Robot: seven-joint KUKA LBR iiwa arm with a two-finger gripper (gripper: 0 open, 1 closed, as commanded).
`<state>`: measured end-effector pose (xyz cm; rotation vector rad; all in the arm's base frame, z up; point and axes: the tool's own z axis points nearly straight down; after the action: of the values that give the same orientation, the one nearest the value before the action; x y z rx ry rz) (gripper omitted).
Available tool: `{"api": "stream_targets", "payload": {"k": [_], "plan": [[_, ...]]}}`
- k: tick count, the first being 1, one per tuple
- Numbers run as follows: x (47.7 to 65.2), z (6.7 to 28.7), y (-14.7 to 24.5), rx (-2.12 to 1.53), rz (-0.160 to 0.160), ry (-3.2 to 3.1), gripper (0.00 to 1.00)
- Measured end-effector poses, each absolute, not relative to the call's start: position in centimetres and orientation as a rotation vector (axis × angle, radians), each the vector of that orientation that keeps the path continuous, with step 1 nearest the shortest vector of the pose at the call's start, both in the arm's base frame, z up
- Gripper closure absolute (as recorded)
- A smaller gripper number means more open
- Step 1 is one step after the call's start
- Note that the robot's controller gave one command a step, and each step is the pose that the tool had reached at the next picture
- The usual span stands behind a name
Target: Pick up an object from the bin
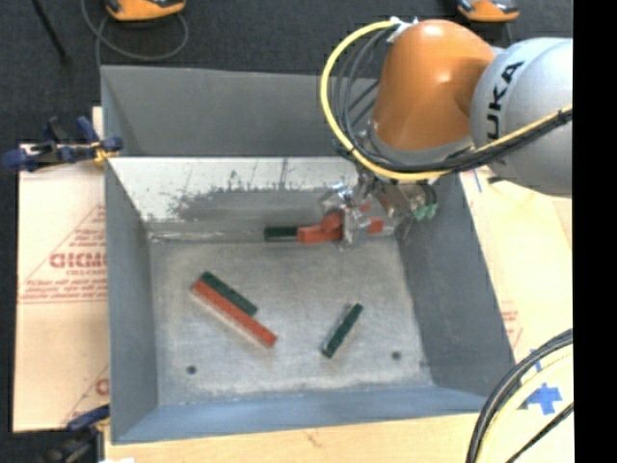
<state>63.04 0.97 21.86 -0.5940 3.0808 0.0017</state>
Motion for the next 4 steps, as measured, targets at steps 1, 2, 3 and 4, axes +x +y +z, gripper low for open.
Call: {"api": "stream_targets", "payload": {"k": [1, 2, 3, 4], "plan": [[63.04, 21.86, 0.97, -0.593, 0.002, 3.081, 1.00], [63.04, 21.86, 0.96, -0.592, 0.001, 3.081, 1.00], [63.04, 21.86, 0.96, -0.591, 0.002, 3.082, 1.00], [63.04, 21.86, 0.97, -0.591, 0.002, 3.082, 1.00]]}}
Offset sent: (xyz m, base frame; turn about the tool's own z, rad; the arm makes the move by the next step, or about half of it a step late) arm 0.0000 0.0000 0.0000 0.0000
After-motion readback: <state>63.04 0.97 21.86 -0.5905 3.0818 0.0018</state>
